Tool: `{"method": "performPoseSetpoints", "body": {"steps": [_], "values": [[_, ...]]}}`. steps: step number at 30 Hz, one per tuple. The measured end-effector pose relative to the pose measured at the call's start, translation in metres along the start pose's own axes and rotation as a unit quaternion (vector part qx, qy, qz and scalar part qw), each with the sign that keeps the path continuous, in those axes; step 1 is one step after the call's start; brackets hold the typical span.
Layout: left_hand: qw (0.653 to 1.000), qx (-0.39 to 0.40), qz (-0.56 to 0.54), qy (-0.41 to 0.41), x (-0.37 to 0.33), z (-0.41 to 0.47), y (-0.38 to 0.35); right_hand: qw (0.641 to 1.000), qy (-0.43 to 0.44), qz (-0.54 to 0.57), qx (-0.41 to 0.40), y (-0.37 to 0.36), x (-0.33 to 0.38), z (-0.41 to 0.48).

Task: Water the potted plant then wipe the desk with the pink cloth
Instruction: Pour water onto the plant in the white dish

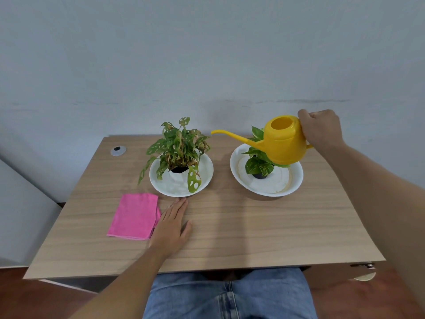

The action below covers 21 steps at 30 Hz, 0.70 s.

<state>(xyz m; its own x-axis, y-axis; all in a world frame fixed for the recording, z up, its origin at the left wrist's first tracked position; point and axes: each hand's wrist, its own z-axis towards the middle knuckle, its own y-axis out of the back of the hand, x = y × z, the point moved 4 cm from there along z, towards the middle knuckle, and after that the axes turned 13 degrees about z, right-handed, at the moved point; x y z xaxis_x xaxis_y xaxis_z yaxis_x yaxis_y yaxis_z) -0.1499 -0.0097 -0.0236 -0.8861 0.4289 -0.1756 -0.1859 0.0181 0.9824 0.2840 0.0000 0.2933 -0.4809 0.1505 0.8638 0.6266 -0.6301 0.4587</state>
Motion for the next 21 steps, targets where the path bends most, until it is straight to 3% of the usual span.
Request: {"method": "performPoseSetpoints", "body": {"steps": [12, 21], "values": [[1.0, 0.001, 0.006, -0.004, 0.0, 0.001, -0.002, 0.998, -0.043, 0.019, 0.031, -0.002, -0.023, -0.036], [1.0, 0.01, 0.004, -0.014, 0.002, 0.004, -0.008, 0.993, -0.085, 0.087, -0.008, 0.0, -0.071, -0.061]]}}
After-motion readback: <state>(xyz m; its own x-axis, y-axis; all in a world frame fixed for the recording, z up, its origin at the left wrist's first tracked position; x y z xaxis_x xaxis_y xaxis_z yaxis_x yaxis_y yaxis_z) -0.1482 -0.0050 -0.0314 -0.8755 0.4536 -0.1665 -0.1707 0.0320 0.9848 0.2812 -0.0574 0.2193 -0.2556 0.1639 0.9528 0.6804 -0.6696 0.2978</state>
